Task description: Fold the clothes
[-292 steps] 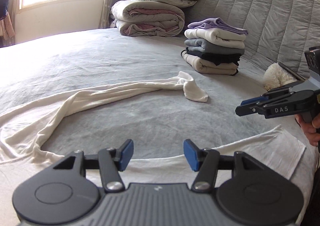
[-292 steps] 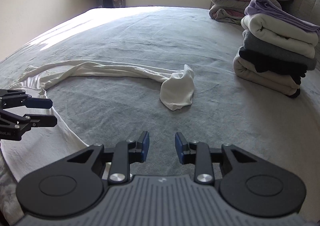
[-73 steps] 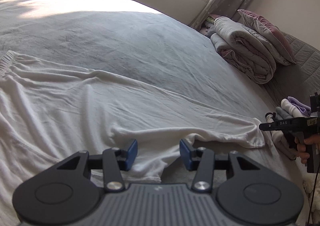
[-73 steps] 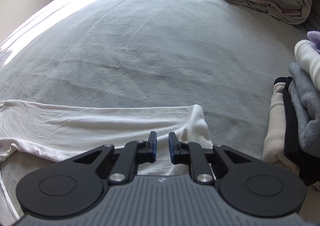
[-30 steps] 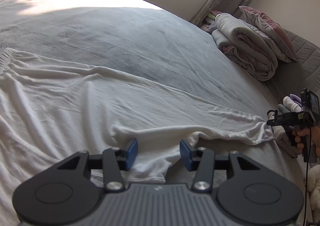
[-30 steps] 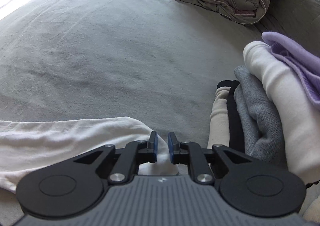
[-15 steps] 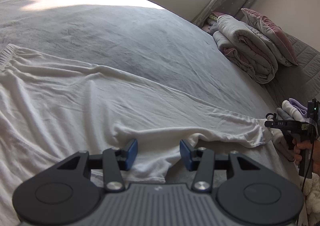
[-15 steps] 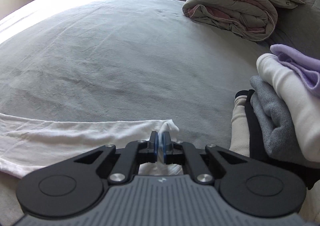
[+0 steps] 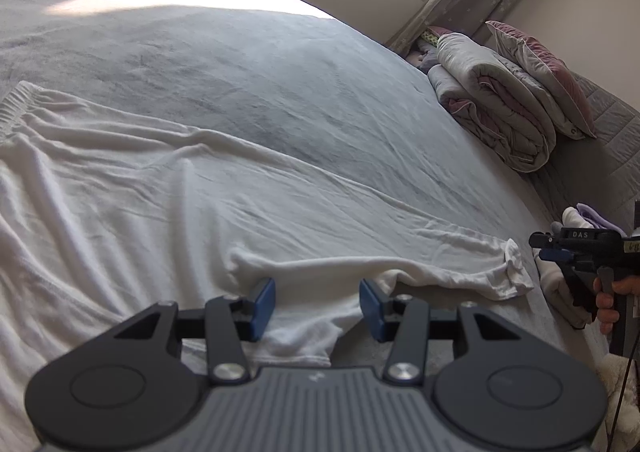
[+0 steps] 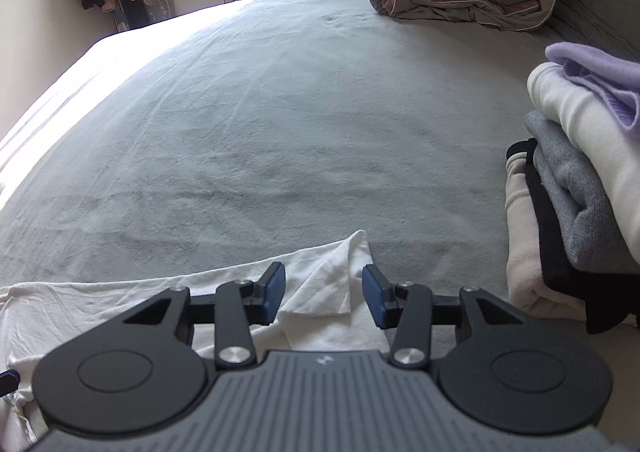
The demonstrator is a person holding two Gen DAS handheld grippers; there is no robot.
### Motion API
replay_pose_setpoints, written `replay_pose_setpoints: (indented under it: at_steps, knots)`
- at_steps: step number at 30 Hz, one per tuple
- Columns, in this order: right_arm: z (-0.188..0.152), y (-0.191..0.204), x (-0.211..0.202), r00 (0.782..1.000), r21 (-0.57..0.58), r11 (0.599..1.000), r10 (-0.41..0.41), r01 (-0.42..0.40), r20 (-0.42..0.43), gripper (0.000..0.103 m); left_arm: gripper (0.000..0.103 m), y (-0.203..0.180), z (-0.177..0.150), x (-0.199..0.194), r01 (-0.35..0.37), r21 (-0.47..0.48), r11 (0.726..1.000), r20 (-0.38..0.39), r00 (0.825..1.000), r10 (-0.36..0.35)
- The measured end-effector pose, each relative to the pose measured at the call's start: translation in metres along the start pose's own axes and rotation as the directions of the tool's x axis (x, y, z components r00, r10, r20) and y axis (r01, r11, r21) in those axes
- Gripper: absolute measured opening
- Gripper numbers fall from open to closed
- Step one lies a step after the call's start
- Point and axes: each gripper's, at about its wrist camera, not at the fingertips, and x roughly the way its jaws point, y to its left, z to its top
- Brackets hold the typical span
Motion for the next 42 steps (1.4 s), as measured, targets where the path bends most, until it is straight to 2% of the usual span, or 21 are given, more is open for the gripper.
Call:
replay_pose_setpoints:
  at_steps: [6,11,12,13,14,16,18,20,23,27,31,34,35,38,39,40,41,42]
  knots:
    - [-0.009,-0.009,0.015,0.999,0.081,0.997,-0.002,0.005,-0.044,0.043,0.048,-0.001,0.000,0.000,-0.002,0.000,1.000,-0.001,1.000,0.002]
    - [-0.012,-0.012,0.026,0.998,0.127,0.992,0.013,-0.006,-0.055,0.027,0.048,0.000,-0.001,0.001,-0.003,0.003,1.000,-0.002,1.000,0.003]
    - [-0.013,-0.011,0.029,0.998,0.121,0.993,0.004,0.003,-0.057,0.025,0.048,0.000,-0.001,0.001,-0.003,0.003,1.000,-0.002,1.000,0.003]
    - [-0.012,-0.010,0.031,0.998,0.111,0.994,-0.005,0.012,-0.059,0.020,0.048,0.000,-0.001,0.001,-0.002,0.002,1.000,-0.002,1.000,0.002]
    - [-0.012,-0.009,0.030,0.998,0.094,0.995,-0.016,0.021,-0.061,0.011,0.048,0.000,-0.001,0.001,-0.002,0.001,1.000,-0.002,1.000,0.002]
    - [-0.010,-0.007,0.030,0.997,0.058,0.998,-0.036,0.040,-0.064,0.004,0.048,0.001,0.000,0.001,0.001,-0.003,1.000,-0.003,1.000,-0.001]
    - [-0.006,-0.004,0.030,0.995,0.010,0.998,-0.064,0.065,-0.077,0.002,0.048,0.002,0.000,0.001,0.003,-0.006,1.000,-0.004,1.000,-0.003]
    - [0.000,0.001,0.029,0.986,-0.091,0.987,-0.138,0.130,-0.096,0.001,0.048,0.003,0.000,0.001,0.004,-0.007,1.000,-0.004,1.000,-0.004]
    - [0.009,0.009,0.033,0.953,-0.263,0.930,-0.288,0.256,-0.091,0.001,0.048,0.003,0.000,0.001,0.005,-0.004,1.000,-0.005,1.000,-0.005]
    - [0.012,0.013,0.053,0.882,-0.461,0.788,-0.470,0.408,-0.024,0.001,0.048,0.002,0.000,0.001,0.003,0.001,1.000,-0.005,1.000,-0.003]
    - [0.006,0.010,0.076,0.829,-0.550,0.679,-0.558,0.486,0.044,0.001,0.048,0.002,0.000,0.001,0.001,0.004,1.000,-0.006,1.000,-0.001]
    - [-0.002,0.004,0.087,0.808,-0.557,0.648,-0.585,0.519,0.072,0.001,0.048,0.001,0.000,0.001,0.000,0.005,1.000,-0.006,1.000,0.000]
    - [-0.003,0.002,0.090,0.804,-0.552,0.646,-0.589,0.528,0.081,0.001,0.048,0.001,0.000,0.001,-0.001,0.006,1.000,-0.006,1.000,0.001]
    - [-0.004,0.000,0.089,0.824,-0.520,0.676,-0.556,0.522,0.105,0.001,0.048,0.001,0.000,0.001,-0.001,0.011,1.000,-0.007,1.000,0.001]
    - [-0.005,-0.001,0.087,0.826,-0.506,0.683,-0.552,0.526,0.113,0.005,0.048,0.001,0.000,0.001,0.000,0.012,1.000,-0.008,1.000,0.000]
    - [-0.003,-0.001,0.083,0.830,-0.487,0.697,-0.546,0.526,0.114,0.014,0.048,0.001,0.000,0.001,0.000,0.015,1.000,-0.008,1.000,0.000]
    - [-0.001,0.000,0.079,0.835,-0.468,0.712,-0.538,0.523,0.115,0.019,0.048,0.000,0.000,0.001,-0.001,0.022,1.000,-0.009,1.000,0.001]
    - [-0.001,0.000,0.070,0.849,-0.446,0.737,-0.516,0.507,0.113,0.021,0.047,-0.001,0.000,0.001,-0.002,0.032,0.999,-0.009,1.000,0.003]
